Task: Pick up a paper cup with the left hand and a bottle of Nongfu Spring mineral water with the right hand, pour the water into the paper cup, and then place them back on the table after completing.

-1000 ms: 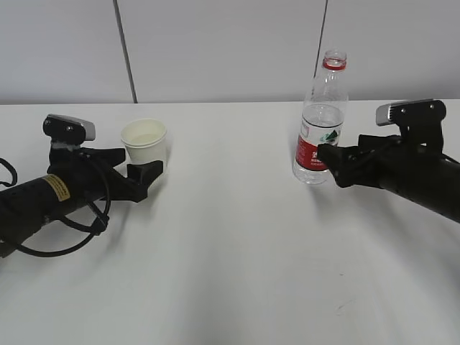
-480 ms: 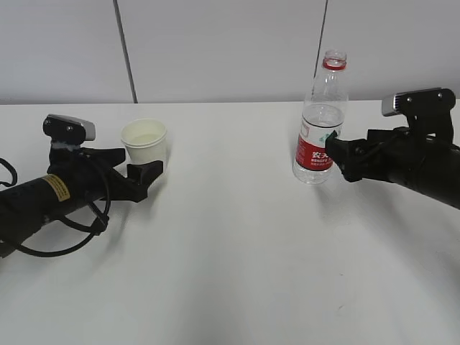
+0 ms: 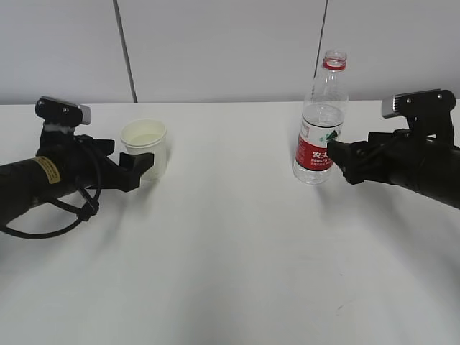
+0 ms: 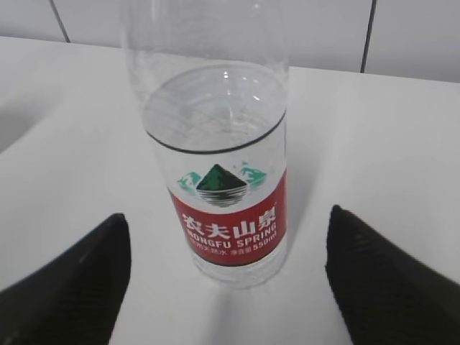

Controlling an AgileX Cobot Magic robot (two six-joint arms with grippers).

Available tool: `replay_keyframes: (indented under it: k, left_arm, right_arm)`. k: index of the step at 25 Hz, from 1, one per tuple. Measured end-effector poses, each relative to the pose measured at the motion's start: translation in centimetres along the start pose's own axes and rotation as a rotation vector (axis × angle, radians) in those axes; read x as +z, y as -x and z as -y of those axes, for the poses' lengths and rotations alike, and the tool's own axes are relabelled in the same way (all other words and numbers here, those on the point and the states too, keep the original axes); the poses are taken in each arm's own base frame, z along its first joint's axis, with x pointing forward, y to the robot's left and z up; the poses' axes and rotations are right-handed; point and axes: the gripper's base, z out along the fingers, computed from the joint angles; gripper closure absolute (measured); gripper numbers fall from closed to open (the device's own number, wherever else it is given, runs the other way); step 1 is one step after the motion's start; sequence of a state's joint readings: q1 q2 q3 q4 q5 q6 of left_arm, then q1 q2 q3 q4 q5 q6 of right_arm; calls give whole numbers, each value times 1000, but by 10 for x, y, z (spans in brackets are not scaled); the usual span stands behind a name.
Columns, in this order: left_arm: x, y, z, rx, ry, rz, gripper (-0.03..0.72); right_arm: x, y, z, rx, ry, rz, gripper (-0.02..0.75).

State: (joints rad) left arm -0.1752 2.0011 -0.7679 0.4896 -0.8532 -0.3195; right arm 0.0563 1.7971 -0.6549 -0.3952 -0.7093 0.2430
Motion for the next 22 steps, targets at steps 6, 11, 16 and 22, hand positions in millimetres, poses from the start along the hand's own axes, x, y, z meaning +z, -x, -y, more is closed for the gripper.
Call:
replay_keyframes:
  k: [6, 11, 16, 22]
  left_arm:
    - [-11, 20, 0, -18, 46, -35, 125]
    - [-22, 34, 0, -36, 87, -67, 125]
    - [-34, 42, -1, -51, 142, -130, 125]
    - [-54, 53, -3, -101, 239, -225, 125]
  right_arm:
    - [-7, 8, 0, -10, -14, -5, 117]
    - [-20, 24, 0, -29, -38, 3, 127]
    - [-35, 43, -1, -47, -58, 39, 142]
    - [-46, 57, -3, -60, -65, 85, 143]
